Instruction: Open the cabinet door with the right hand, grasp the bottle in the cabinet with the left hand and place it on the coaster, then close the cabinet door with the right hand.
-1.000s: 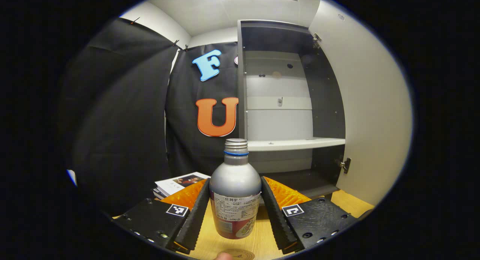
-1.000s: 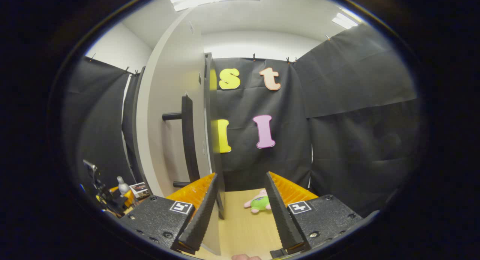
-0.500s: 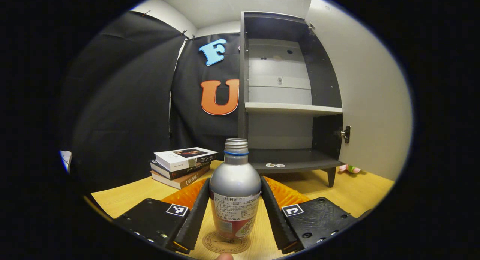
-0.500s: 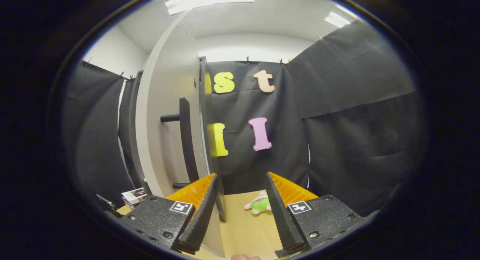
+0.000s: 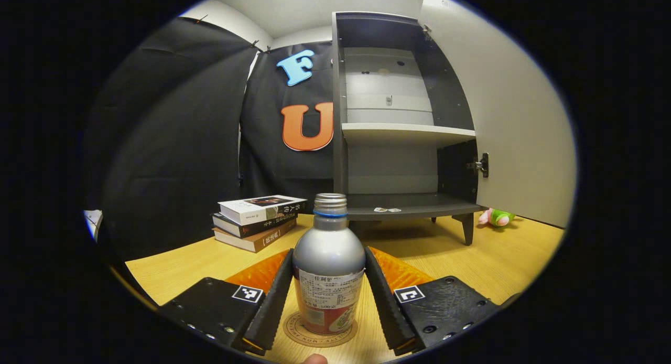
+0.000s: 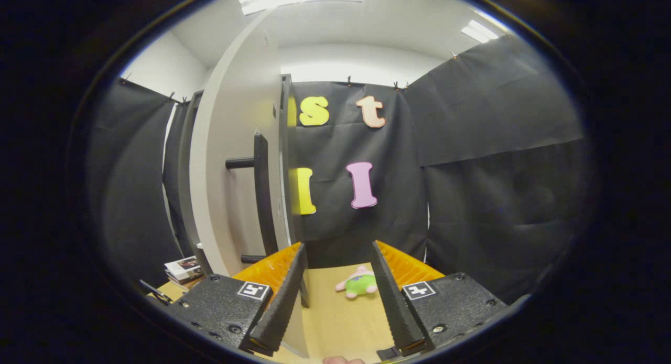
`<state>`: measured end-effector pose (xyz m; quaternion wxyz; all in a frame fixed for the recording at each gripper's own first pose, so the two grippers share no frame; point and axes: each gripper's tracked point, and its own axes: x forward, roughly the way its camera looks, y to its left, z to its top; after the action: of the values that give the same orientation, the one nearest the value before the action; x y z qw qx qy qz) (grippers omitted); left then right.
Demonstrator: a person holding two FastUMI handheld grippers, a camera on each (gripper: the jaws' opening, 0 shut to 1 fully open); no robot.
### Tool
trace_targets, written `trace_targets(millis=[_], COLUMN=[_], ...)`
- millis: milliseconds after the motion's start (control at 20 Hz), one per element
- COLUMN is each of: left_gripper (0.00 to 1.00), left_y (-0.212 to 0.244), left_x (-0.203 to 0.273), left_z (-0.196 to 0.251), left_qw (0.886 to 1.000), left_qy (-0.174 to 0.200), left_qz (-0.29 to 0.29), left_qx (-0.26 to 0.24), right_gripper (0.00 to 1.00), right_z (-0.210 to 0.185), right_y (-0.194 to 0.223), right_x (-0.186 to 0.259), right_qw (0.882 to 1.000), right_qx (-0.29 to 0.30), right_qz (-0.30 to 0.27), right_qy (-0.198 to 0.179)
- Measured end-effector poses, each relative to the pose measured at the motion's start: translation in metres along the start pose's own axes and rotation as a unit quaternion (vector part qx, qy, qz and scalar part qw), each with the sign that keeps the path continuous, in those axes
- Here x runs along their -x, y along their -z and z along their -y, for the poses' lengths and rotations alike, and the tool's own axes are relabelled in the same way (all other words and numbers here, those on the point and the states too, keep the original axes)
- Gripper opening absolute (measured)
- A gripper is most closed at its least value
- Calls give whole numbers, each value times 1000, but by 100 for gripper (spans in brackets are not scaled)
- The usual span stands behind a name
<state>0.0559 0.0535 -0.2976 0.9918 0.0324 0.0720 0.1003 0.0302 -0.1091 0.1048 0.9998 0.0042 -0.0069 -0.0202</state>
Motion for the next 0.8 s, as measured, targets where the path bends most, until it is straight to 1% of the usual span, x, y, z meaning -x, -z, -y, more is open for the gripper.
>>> trace_targets(millis=[100, 200, 350, 400, 500, 650, 800], left_gripper=[76, 78, 79, 84, 89, 95, 95], left_y=[0, 0, -5, -8, -18, -47, -101], left_x=[3, 5, 6, 7, 9, 13, 21], left_z=[1, 0, -2, -2, -2, -3, -9], left_qw=[1000, 1000, 1000, 1000, 1000, 1000, 999], left_qy=[-1, -1, 1, 2, 5, 11, 18], left_qz=[2, 2, 5, 7, 13, 26, 39], left_qx=[4, 6, -1, -3, -5, 0, 11], right_gripper=[78, 78, 78, 78, 78, 78, 78], right_z=[0, 0, 0, 0, 0, 0, 2], right_y=[0, 0, 0, 1, 1, 2, 6], right_x=[0, 0, -1, -1, -1, -2, -8], right_qw=[1000, 1000, 1000, 1000, 1000, 1000, 1000], right_qx=[0, -2, -5, -7, -12, -21, -10], right_qz=[-1, -1, 0, 0, 3, 6, -3], right_qy=[-1, -2, -5, -6, -9, -14, -13])
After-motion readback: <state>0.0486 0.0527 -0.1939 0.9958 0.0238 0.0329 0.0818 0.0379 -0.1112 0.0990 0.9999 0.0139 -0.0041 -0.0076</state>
